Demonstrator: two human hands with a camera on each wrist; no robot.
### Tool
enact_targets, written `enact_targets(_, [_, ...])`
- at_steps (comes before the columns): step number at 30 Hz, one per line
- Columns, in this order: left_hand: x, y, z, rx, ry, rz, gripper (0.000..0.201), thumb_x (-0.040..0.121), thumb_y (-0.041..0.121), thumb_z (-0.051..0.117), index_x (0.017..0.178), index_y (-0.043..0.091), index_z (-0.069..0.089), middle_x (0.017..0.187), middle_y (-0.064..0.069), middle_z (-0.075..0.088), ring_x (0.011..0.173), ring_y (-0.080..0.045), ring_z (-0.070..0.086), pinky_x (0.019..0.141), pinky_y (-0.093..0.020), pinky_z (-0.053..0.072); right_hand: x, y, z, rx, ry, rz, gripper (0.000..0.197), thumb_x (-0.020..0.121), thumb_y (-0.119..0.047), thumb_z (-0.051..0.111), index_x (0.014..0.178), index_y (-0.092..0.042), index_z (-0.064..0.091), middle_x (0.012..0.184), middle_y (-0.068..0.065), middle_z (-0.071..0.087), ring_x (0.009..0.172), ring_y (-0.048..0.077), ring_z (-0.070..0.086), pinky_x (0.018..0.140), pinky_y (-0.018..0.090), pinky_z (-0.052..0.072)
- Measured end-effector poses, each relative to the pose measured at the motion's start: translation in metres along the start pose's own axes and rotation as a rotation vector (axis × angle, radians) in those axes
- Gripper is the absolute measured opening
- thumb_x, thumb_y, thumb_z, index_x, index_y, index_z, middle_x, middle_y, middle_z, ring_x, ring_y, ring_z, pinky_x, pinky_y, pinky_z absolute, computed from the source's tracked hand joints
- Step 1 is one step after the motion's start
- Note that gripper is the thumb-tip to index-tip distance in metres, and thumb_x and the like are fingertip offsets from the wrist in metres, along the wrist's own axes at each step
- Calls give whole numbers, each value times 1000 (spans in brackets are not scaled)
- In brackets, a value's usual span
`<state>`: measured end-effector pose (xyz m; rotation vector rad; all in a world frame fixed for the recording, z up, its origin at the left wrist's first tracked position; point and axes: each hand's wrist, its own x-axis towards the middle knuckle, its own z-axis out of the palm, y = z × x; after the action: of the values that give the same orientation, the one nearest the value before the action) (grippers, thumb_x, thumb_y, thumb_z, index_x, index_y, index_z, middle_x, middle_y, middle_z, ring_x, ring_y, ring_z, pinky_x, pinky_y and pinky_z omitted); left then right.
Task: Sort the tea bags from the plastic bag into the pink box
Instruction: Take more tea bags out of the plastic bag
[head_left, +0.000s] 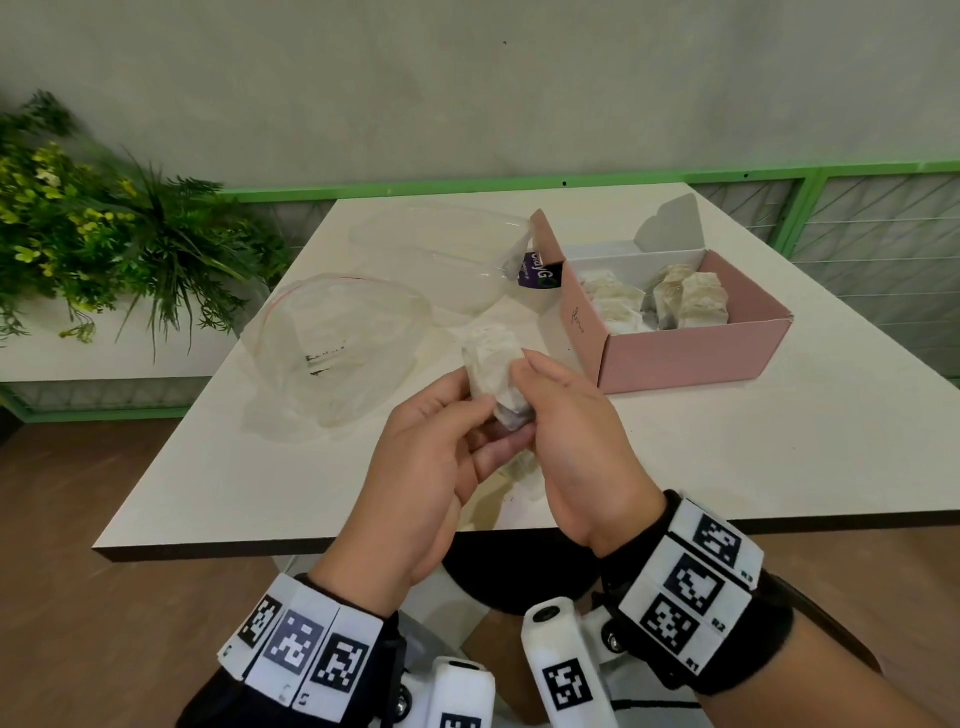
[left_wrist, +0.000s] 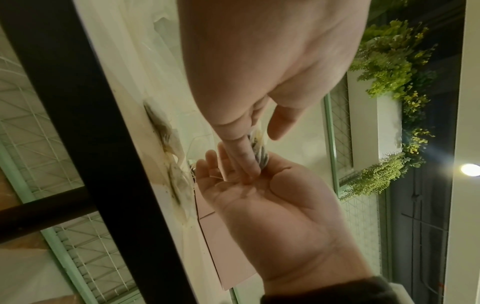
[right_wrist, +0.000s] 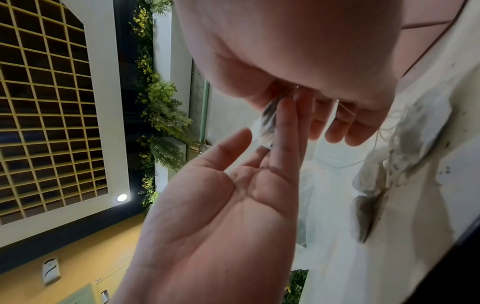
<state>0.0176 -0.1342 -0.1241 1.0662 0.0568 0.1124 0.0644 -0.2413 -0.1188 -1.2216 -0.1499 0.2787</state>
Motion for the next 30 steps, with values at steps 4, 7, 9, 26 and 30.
enact_targets(4, [1, -3, -2, 56, -16, 43, 36, 102, -5, 46, 132, 4, 63, 124, -12, 73, 113, -22, 71, 89, -26, 59, 2, -1, 0, -51, 4, 0, 31, 104, -14, 47, 92, -5, 74, 96, 23, 74, 83, 23, 68, 77, 31, 55])
enact_targets(7, [1, -6, -3, 117, 15, 79, 32, 104, -2, 46, 127, 6, 67, 119, -12, 75, 107, -19, 72, 92, -27, 59, 1, 2, -2, -107, -18, -16, 30, 103, -18, 48, 100, 3, 70, 98, 33, 66, 85, 26, 62, 81, 38, 51])
enact_targets(9, [1, -8, -4, 145, 31, 92, 30, 105, 2, 46, 122, 8, 70, 114, -10, 77, 102, -16, 73, 89, -25, 59, 0, 5, -3, -141, -55, -35, 27, 104, -17, 49, 103, -1, 71, 102, 29, 69, 87, 23, 63, 83, 36, 52])
enact_targets(26, [0, -10, 0, 215, 137, 148, 30, 107, 10, 46, 114, 9, 75, 107, -12, 78, 104, -28, 74, 84, -28, 61, -1, 14, -5, -177, -137, -142, 24, 105, -22, 49, 111, -6, 67, 100, 18, 71, 89, 21, 67, 84, 40, 57])
enact_targets(30, [1, -11, 5, 169, 140, 161, 36, 108, 8, 45, 135, 24, 61, 108, -5, 79, 100, -23, 76, 81, -29, 62, 0, 16, -5, -181, -105, -192, 24, 105, -21, 49, 105, -5, 68, 94, 20, 69, 83, 24, 64, 80, 45, 54])
